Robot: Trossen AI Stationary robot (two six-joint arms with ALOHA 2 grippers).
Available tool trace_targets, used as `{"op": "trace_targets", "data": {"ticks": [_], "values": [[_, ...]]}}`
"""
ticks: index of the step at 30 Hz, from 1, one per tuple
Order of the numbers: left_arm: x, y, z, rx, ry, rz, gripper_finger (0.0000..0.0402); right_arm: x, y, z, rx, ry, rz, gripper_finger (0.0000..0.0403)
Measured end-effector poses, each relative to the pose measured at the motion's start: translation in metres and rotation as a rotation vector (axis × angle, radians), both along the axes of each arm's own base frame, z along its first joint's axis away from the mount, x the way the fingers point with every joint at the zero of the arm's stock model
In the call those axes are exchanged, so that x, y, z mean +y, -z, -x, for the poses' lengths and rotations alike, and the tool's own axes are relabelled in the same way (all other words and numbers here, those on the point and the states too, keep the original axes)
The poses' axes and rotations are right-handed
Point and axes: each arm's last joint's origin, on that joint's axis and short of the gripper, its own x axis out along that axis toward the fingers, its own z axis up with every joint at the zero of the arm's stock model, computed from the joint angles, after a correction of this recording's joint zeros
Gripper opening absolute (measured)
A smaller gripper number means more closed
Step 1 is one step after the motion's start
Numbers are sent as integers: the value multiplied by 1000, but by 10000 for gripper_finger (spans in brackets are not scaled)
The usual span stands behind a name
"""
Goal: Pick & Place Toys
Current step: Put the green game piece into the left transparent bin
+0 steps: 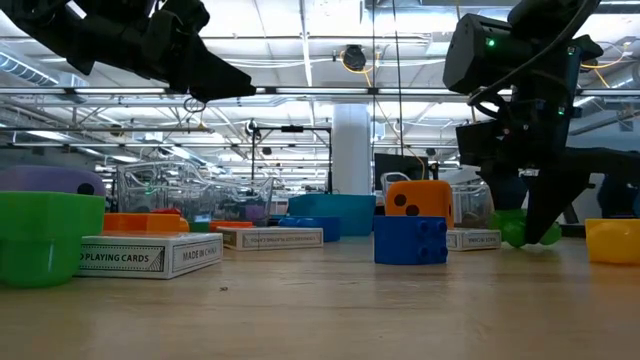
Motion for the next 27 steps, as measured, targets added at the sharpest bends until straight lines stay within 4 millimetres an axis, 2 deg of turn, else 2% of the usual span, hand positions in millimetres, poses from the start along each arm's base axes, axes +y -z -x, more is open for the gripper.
{"op": "trace_targets", "data": {"ticks": [27], "values": [[0,0,0,0,2,-8,230,-6,-3,-3,-42,30,12,159]]}}
